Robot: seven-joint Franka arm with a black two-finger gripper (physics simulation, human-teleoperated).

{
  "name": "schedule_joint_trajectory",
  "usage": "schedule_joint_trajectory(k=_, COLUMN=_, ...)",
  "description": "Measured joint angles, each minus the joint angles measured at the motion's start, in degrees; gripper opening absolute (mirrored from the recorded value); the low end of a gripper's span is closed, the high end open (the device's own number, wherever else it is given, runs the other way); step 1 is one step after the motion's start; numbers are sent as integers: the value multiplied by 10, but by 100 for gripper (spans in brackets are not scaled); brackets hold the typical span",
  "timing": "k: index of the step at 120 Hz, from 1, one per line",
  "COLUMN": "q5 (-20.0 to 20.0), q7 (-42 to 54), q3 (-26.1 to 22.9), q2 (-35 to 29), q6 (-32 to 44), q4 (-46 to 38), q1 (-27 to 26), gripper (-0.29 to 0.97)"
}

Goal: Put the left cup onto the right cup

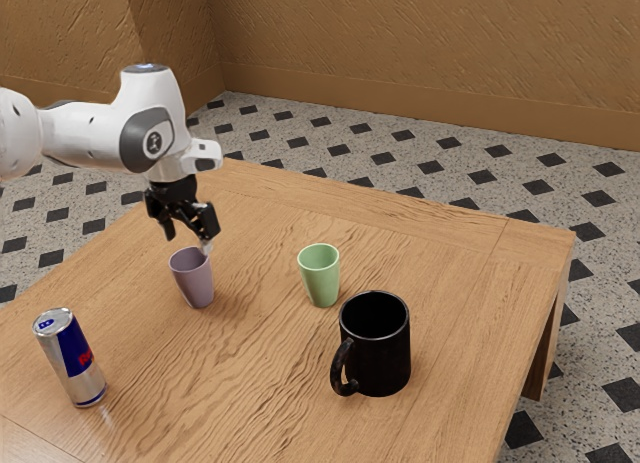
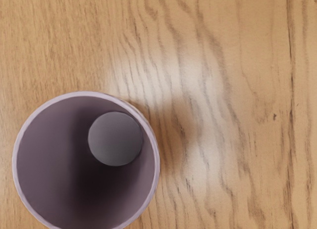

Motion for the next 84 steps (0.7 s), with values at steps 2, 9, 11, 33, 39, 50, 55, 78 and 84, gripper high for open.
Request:
schedule_joint_trajectory(k=2, q5=0, q7=0, q3=0, q2=4, q6=3, q4=0, q1=0, gripper=68)
schedule_joint_trajectory(k=9, q5=-2, q7=-2, q3=0, q2=17, q6=12, q4=0, q1=0, gripper=68)
schedule_joint_trajectory(k=11, q5=-2, q7=-2, q3=0, q2=20, q6=14, q4=-1, q1=0, gripper=68)
schedule_joint_trajectory(k=33, q5=-9, q7=-5, q3=0, q2=59, q6=47, q4=0, q1=0, gripper=68)
schedule_joint_trajectory(k=39, q5=-12, q7=-5, q3=0, q2=71, q6=57, q4=2, q1=0, gripper=68)
schedule_joint_trajectory(k=50, q5=-19, q7=-6, q3=0, q2=86, q6=71, q4=4, q1=0, gripper=67)
schedule_joint_trajectory(k=55, q5=-21, q7=-6, q3=0, q2=89, q6=75, q4=4, q1=0, gripper=59)
schedule_joint_trajectory(k=78, q5=-25, q7=-7, q3=0, q2=91, q6=86, q4=3, q1=0, gripper=14)
schedule_joint_trajectory(k=84, q5=-26, q7=-7, q3=0, q2=91, q6=87, q4=3, q1=0, gripper=8)
